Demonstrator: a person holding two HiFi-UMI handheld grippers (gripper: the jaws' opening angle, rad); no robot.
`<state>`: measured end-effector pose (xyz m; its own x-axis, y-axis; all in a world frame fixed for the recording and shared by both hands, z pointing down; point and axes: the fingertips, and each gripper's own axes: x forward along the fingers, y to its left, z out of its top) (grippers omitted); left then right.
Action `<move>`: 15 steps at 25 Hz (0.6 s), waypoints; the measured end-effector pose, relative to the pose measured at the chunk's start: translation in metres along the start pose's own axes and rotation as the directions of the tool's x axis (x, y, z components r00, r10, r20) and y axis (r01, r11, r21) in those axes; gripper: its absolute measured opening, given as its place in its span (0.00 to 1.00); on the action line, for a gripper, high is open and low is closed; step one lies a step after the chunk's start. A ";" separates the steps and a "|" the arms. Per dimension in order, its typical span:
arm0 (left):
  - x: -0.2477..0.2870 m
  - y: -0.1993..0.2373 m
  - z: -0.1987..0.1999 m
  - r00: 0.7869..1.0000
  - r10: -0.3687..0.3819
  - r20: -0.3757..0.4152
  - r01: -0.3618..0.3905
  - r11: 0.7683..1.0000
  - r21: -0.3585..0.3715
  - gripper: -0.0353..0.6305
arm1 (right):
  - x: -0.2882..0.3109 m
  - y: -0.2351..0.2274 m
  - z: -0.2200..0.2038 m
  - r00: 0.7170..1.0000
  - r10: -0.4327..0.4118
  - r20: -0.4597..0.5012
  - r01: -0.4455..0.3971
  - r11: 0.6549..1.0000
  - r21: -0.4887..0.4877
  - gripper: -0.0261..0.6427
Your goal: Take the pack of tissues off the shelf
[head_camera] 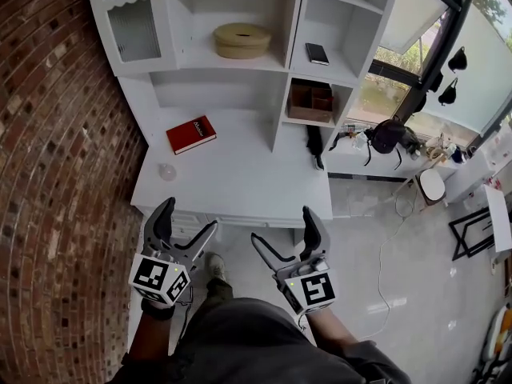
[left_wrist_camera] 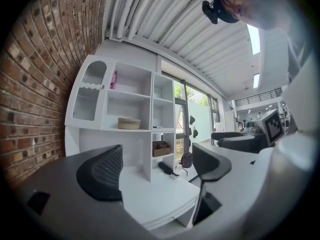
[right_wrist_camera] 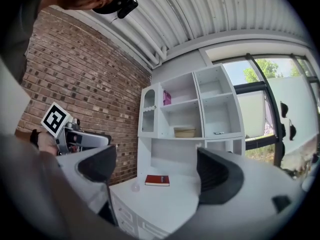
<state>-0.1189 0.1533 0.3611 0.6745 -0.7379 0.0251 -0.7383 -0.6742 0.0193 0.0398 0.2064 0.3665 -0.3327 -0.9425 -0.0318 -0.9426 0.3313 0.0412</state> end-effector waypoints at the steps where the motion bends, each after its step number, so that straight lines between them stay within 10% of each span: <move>1: 0.010 0.006 0.001 1.000 -0.003 0.002 0.003 1.000 0.005 0.69 | 0.010 -0.006 -0.001 1.000 0.001 -0.002 -0.001 1.000 0.000 0.79; 15: 0.203 0.147 0.028 0.993 -0.112 0.031 0.113 0.993 -0.018 0.69 | 0.210 -0.090 0.017 0.997 -0.082 -0.005 0.082 0.996 -0.043 0.79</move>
<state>-0.0905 -0.0961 0.3412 0.7528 -0.6582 -0.0080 -0.6574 -0.7525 0.0395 0.0539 -0.0205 0.3388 -0.2542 -0.9667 -0.0305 -0.9646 0.2511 0.0809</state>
